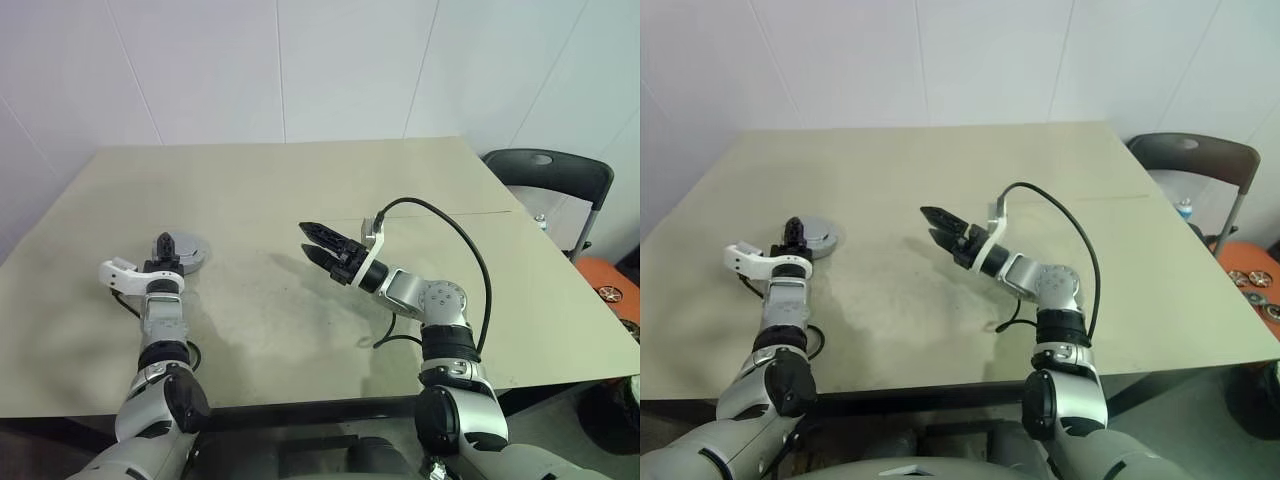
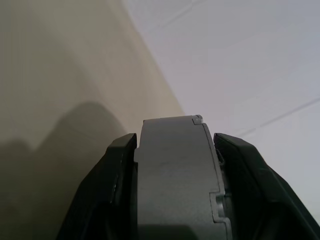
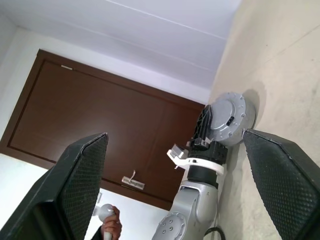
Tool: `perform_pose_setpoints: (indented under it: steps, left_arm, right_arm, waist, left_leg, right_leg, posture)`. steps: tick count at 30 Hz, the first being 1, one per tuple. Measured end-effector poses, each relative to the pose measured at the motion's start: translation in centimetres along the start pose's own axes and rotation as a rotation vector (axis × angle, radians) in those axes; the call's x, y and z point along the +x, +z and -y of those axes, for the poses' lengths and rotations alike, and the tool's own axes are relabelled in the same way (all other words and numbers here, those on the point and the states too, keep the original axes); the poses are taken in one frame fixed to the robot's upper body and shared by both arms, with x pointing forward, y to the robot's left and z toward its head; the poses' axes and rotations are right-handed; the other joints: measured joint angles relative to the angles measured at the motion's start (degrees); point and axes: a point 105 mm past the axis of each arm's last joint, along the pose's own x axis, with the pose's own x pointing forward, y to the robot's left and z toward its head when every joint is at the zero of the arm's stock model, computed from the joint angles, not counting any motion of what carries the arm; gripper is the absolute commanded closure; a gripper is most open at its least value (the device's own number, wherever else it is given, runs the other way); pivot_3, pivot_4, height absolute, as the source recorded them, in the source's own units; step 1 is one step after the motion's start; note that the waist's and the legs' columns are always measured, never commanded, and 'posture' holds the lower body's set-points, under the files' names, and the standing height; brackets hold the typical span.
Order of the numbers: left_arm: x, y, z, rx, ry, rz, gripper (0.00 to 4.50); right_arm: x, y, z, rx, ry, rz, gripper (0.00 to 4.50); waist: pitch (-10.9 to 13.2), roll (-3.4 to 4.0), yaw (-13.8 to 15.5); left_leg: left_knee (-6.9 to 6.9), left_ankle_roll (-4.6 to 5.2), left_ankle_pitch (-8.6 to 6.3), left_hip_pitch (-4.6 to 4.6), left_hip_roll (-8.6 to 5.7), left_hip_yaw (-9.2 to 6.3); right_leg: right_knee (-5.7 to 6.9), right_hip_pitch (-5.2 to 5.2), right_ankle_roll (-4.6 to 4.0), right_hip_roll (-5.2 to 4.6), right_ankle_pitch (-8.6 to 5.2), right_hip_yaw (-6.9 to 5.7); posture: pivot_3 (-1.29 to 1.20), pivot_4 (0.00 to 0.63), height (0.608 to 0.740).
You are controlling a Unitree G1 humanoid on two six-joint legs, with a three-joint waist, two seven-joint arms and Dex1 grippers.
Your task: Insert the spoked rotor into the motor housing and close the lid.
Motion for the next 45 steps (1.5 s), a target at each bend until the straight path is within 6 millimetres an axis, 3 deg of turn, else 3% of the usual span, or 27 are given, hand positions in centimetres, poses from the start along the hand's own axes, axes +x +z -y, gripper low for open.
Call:
perform_pose_setpoints:
  steps: [3,10,11,18,24,26,31,33,35,37,39,41,45]
  left_arm:
    - [0.1,0.1,0.0,0.014,0.012,0.006,2.36]
    - [0.3,0.5,-0.2,0.053,0.054,0.028,0.13]
    - [0.5,0.5,-0.1,0.059,0.064,0.035,0.03]
    - [0.3,3.0,-2.1,0.194,0.24,0.125,0.03]
    - [-1.1,7.0,-4.7,0.36,0.414,0.245,0.03]
    - [-1.1,7.6,-4.7,0.383,0.407,0.263,0.03]
    - [0.9,5.5,1.6,0.507,0.001,0.17,0.03]
    - [1.1,2.7,5.7,0.554,-0.256,0.057,0.03]
    - [-0.3,-1.1,9.0,0.62,-0.517,-0.095,0.03]
    - [-2.7,-4.6,10.2,0.695,-0.701,-0.245,0.03]
    - [-5.0,-7.1,10.1,0.717,-0.8,-0.365,0.03]
    - [-6.6,-8.3,9.9,0.716,-0.852,-0.445,0.03]
    - [-8.5,-8.6,10.9,0.74,-0.948,-0.494,0.03]
  right_arm:
    - [0.0,0.0,0.0,0.0,-0.001,-0.001,0.04]
    - [0.0,-0.1,0.2,0.006,-0.006,-0.006,0.0]
    - [0.0,-0.2,0.3,0.01,-0.007,-0.009,0.0]
    - [-0.1,-0.1,0.4,0.007,-0.015,-0.01,0.0]
    - [-0.2,-0.2,0.6,0.009,-0.022,-0.013,0.0]
    - [-0.2,-0.1,0.6,0.007,-0.023,-0.013,0.0]
    - [0.3,-0.6,0.9,-0.089,-0.072,-0.053,0.0]
    - [0.4,0.1,1.4,-0.19,-0.132,-0.032,0.0]
    - [0.2,1.1,2.2,-0.3,-0.214,0.005,0.0]
    - [-0.2,2.3,2.8,-0.422,-0.289,0.034,0.0]
    - [-0.7,3.3,3.2,-0.54,-0.351,0.048,0.0]
    - [-1.1,4.2,3.3,-0.673,-0.396,0.053,0.0]
    - [-1.5,4.7,3.4,-0.853,-0.435,0.015,0.0]
  waist:
    - [0.0,-0.05,-0.1]
    - [-0.1,-0.1,-0.1]
    - [-0.1,-0.12,-0.1]
    - [-0.2,-0.13,-1.5]
    - [-0.2,-0.15,-1.4]
    - [-0.2,-0.22,-1.1]
    - [-0.3,-0.35,0.4]
    - [-0.3,-0.35,0.4]
    - [-0.3,-0.31,0.0]
    - [-0.3,-0.29,-0.4]
    - [-0.3,-0.27,-1.0]
    - [-0.3,-0.27,-1.5]
    - [-0.3,-0.23,-1.5]
  left_leg:
    - [0.0,-0.01,0.01,0.02,0.0,0.0]
    - [0.0,-0.06,0.04,0.1,0.04,0.0]
    - [0.0,-0.07,0.04,0.14,0.05,0.0]
    - [-0.01,-0.09,0.05,0.38,0.15,0.01]
    - [-0.04,-0.09,0.05,0.54,0.16,0.03]
    - [-0.03,-0.1,0.05,0.48,0.07,0.0]
    - [0.04,-0.1,0.05,0.19,-0.17,-0.14]
    - [0.04,-0.1,0.04,0.07,-0.28,-0.29]
    - [-0.03,-0.07,0.03,0.06,-0.36,-0.3]
    - [-0.11,-0.06,0.02,0.07,-0.35,-0.28]
    - [-0.15,-0.07,0.03,0.05,-0.3,-0.28]
    - [-0.15,-0.09,0.04,0.03,-0.12,-0.28]
    - [-0.11,-0.17,0.1,0.19,-0.04,-0.29]
  right_leg:
    - [0.03,0.0,0.0,0.0,0.0,0.0]
    - [0.14,0.01,0.0,0.02,0.0,0.0]
    - [0.18,0.03,0.0,0.02,0.0,0.01]
    - [0.33,0.1,-0.01,0.09,0.0,0.06]
    - [0.44,0.1,-0.01,0.05,0.0,0.04]
    - [0.44,0.1,-0.01,-0.05,0.01,0.01]
    - [0.28,0.04,-0.03,-0.16,0.01,-0.09]
    - [0.18,0.03,-0.03,-0.17,0.01,-0.07]
    - [0.12,0.02,-0.03,-0.2,0.01,-0.01]
    - [0.05,-0.02,-0.03,-0.18,0.01,0.04]
    - [0.05,-0.08,-0.03,-0.16,0.01,0.09]
    - [0.04,-0.12,-0.03,-0.09,0.01,0.1]
    - [0.18,-0.01,-0.03,0.0,0.01,0.1]
  posture:
    - [0.0,0.0,0.74]
    - [0.0,0.0,0.74]
    - [0.0,0.0,0.74]
    - [0.0,0.0,0.74]
    - [0.0,0.0,0.74]
    - [0.0,0.0,0.74]
    - [0.0,0.0,0.74]
    - [0.0,0.0,0.74]
    - [0.0,0.0,0.74]
    - [0.0,0.0,0.74]
    - [0.0,0.0,0.74]
    - [0.0,0.0,0.74]
    - [0.0,0.0,0.74]
